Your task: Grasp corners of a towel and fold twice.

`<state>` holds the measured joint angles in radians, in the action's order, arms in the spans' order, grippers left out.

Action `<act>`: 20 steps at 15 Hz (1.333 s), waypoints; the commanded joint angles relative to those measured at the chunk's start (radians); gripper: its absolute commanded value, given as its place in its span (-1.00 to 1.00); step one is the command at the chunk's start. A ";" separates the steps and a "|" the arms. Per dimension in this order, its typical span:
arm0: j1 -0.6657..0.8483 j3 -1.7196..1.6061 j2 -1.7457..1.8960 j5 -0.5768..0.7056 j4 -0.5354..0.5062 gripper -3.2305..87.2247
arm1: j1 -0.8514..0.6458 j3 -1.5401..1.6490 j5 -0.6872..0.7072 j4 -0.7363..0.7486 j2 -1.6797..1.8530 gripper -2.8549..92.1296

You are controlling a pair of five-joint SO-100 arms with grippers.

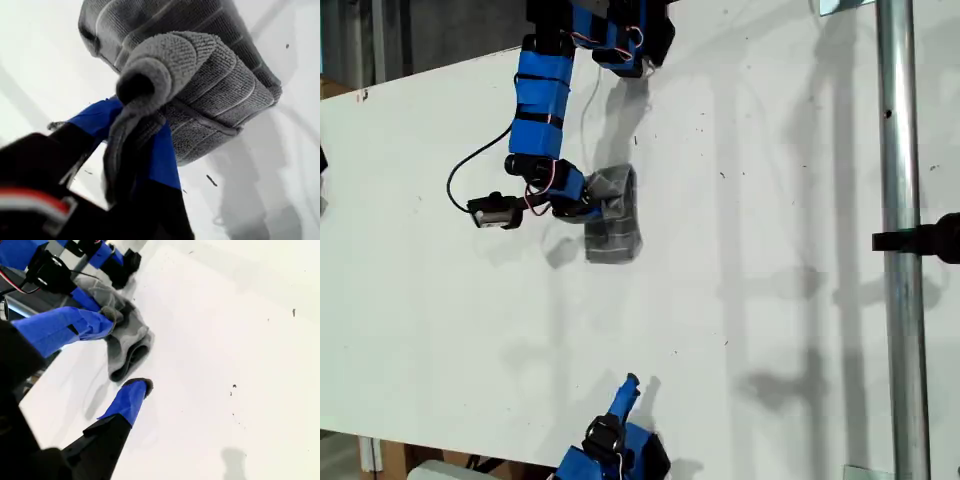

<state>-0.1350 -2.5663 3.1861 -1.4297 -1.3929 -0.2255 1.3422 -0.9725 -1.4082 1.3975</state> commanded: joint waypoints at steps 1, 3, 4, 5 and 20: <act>-0.015 0.006 0.003 -0.011 0.021 -0.47 | 0.002 -0.046 0.000 0.112 0.072 -0.18; -0.015 0.002 0.005 -0.011 0.023 -0.47 | -0.044 0.048 0.015 0.301 0.267 -0.17; -0.012 -0.008 0.011 -0.009 0.026 -0.47 | -0.118 0.112 0.012 0.322 0.385 -0.31; -0.011 -0.023 0.029 -0.002 0.035 -0.48 | -0.199 0.170 0.014 0.276 0.512 -0.59; 0.183 -0.555 0.282 0.152 0.107 -0.70 | -0.038 1.545 -0.508 -0.057 1.887 -0.65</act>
<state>0.0414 -3.1140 3.4668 -1.5171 -1.2747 -0.2669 2.8977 -1.5616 -1.4465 3.2858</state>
